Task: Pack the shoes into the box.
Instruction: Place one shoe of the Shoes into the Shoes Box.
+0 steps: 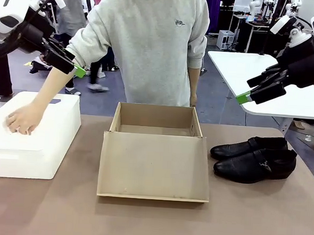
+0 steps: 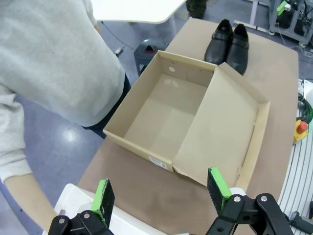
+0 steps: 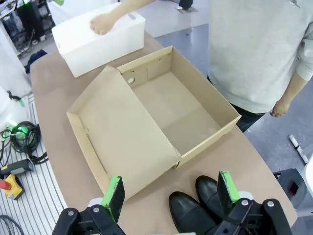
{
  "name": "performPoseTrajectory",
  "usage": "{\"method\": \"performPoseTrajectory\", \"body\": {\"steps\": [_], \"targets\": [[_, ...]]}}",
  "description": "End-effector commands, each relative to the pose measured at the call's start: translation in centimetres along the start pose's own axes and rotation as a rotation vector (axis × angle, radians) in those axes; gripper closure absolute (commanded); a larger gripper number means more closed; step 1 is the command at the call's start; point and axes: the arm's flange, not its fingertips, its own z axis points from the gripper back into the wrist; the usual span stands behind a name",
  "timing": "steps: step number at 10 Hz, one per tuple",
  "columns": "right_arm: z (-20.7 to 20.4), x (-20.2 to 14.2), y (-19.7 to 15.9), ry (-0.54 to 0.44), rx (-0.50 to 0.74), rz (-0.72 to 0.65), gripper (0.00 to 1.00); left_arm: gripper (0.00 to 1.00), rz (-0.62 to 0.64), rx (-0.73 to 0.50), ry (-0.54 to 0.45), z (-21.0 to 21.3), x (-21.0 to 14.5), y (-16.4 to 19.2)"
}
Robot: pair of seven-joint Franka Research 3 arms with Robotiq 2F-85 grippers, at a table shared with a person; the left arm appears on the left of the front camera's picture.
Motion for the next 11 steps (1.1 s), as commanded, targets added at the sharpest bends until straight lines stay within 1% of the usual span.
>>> {"method": "performPoseTrajectory", "body": {"steps": [1,4,6,7,9,11], "targets": [[0.9,1.1,-2.4,0.101,-0.010,0.088,0.00,0.00,-0.014,-0.013,-0.008,-0.1,-0.2,0.3],[1.2,2.1,-6.3,0.269,0.000,0.167,0.00,0.00,-0.014,-0.013,-0.008,-0.1,-0.2,0.3],[1.0,2.1,-9.1,0.374,-0.036,0.263,0.00,0.00,-0.014,-0.013,-0.008,-0.1,-0.2,0.3],[0.7,1.9,-10.3,0.429,-0.051,0.319,0.00,0.00,-0.014,-0.013,-0.008,-0.1,-0.2,0.3],[-0.3,1.0,-12.5,0.515,-0.026,0.414,0.00,0.00,-0.014,-0.013,-0.008,-0.1,-0.2,0.3],[-0.9,-0.2,-14.4,0.628,0.015,0.519,0.00,0.00,-0.014,-0.013,-0.008,-0.1,-0.2,0.3]]}}
